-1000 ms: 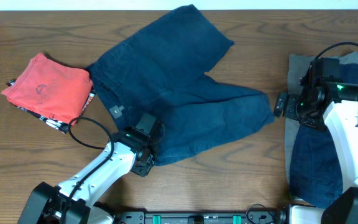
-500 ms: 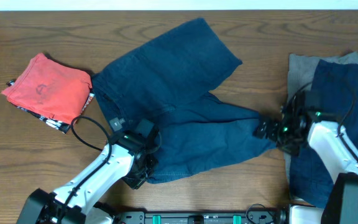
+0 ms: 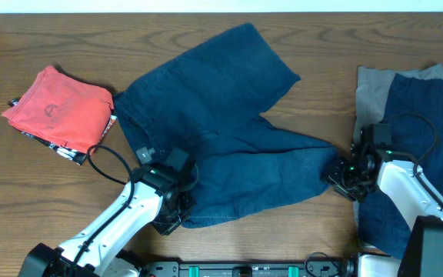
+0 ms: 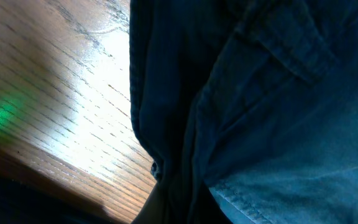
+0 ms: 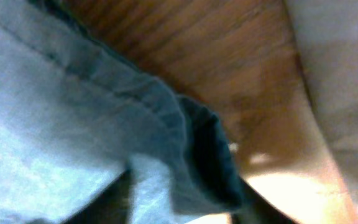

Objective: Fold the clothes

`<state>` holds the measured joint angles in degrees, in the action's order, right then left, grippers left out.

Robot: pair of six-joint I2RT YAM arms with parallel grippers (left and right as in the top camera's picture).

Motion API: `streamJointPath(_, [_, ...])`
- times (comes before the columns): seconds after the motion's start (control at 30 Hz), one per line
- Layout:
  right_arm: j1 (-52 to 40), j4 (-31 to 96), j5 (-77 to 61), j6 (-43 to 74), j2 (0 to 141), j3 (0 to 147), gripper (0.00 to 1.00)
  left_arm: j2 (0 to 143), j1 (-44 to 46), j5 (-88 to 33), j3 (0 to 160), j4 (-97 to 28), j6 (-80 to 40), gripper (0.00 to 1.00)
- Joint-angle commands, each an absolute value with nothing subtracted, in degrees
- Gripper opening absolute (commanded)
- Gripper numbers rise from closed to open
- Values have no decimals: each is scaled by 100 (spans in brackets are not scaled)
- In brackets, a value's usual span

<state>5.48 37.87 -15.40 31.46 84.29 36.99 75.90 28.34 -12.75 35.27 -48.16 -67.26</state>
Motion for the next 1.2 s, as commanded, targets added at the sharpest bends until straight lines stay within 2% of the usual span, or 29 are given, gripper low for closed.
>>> streamJointPath(0.0, [550, 3760, -1310, 3413, 8552, 3551, 12, 7542, 2842, -1328, 3474, -4864, -6606, 6])
streamJointPath(0.07, [550, 3765, -1313, 3411, 8552, 3553, 1, 7542, 2842, -1334, 3489, -4880, -6405, 6])
streamJointPath(0.27, [578, 3852, -1304, 3194, 8377, 3900, 1, 7432, 2842, -1352, 3802, -5249, -5345, 6])
streamJointPath(0.47, [585, 5019, -965, 2860, 7734, 5245, 1, 6657, 2941, -1350, 3927, -5660, -4635, 6])
streamJointPath(0.6, [600, 5564, -836, 2720, 7229, 5977, 1, 5920, 3345, -1354, 3927, -5865, -4661, 6])
streamJointPath(0.8, [600, 5918, -836, 2128, 6683, 6746, 1, 4838, 3905, -1031, 3927, -5811, -5520, 6])
streamJointPath(0.93, [593, 5400, -843, 1684, 6692, 7063, 1, 4322, 3894, -128, 3927, -5006, -5669, 6])
streamJointPath(1.07, [506, 4202, -1234, 1439, 6904, 7091, 1, 4219, 3798, 1164, 3927, -4093, -5669, 6])
streamJointPath(1.17, [270, 3446, -1299, 1428, 7240, 7094, 1, 4401, 3435, 1514, 3927, -3498, -5669, 6])
